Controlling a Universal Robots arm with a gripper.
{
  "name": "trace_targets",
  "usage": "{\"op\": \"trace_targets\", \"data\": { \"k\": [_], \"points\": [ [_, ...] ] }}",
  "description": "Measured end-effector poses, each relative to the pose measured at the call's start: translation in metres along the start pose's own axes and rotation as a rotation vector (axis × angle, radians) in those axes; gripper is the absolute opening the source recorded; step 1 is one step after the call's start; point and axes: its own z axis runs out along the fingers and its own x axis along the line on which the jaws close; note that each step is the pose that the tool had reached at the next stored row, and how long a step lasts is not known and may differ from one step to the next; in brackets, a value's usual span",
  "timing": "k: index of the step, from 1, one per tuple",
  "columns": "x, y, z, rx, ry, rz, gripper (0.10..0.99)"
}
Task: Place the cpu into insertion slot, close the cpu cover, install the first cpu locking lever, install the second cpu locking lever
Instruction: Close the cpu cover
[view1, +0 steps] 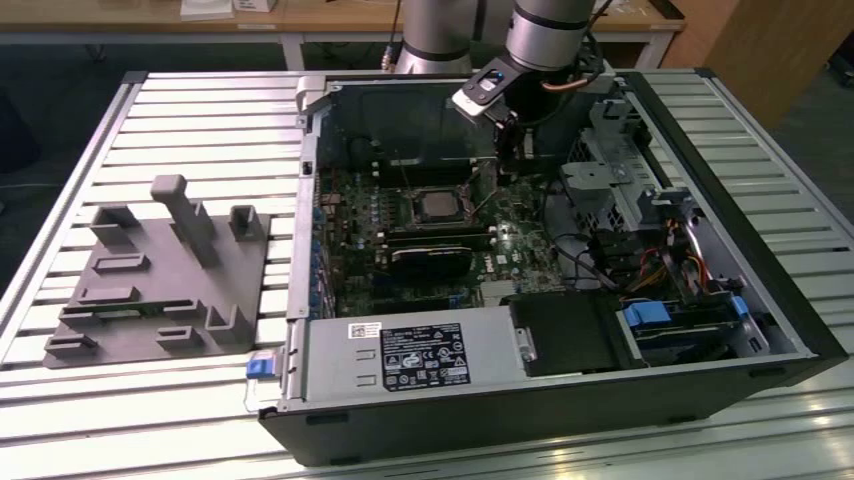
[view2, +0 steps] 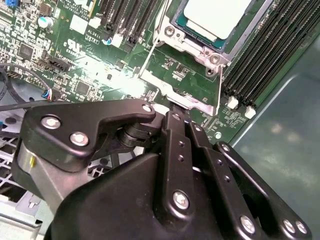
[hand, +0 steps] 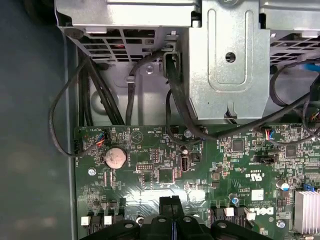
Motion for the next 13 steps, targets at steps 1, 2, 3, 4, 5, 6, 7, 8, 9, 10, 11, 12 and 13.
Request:
{"op": "trace_targets", "data": {
  "k": [1,2,3,4,5,6,7,8,9,10,11,12,13],
  "points": [
    [0.0000,0.0000,0.0000,0.002,0.0000,0.000,0.106],
    [0.0000,-0.0001,0.0000,0.002,0.0001,0.000,0.106],
    [0.0000,-0.0007,0.0001,0.002,0.0003,0.000,0.106],
    [0.0000,-0.0021,0.0002,0.002,0.0009,0.000,0.106],
    [-0.0001,-0.0042,0.0003,0.001,0.0028,0.000,0.106],
    [-0.0002,-0.0063,0.0004,0.001,0.0050,0.000,0.106],
    [-0.0002,-0.0090,0.0007,0.001,0.0071,-0.001,0.106],
    [-0.0003,-0.0124,0.0009,0.000,0.0092,-0.001,0.106],
    [-0.0004,-0.0167,0.0012,-0.002,0.0113,-0.001,0.106],
    [-0.0006,-0.0210,0.0014,-0.004,0.0135,-0.001,0.106],
    [-0.0008,-0.0253,0.0017,-0.005,0.0157,-0.001,0.106],
    [-0.0009,-0.0293,0.0019,-0.007,0.0180,-0.001,0.106],
    [-0.0010,-0.0335,0.0022,-0.009,0.0205,-0.001,0.106]
  ]
}}
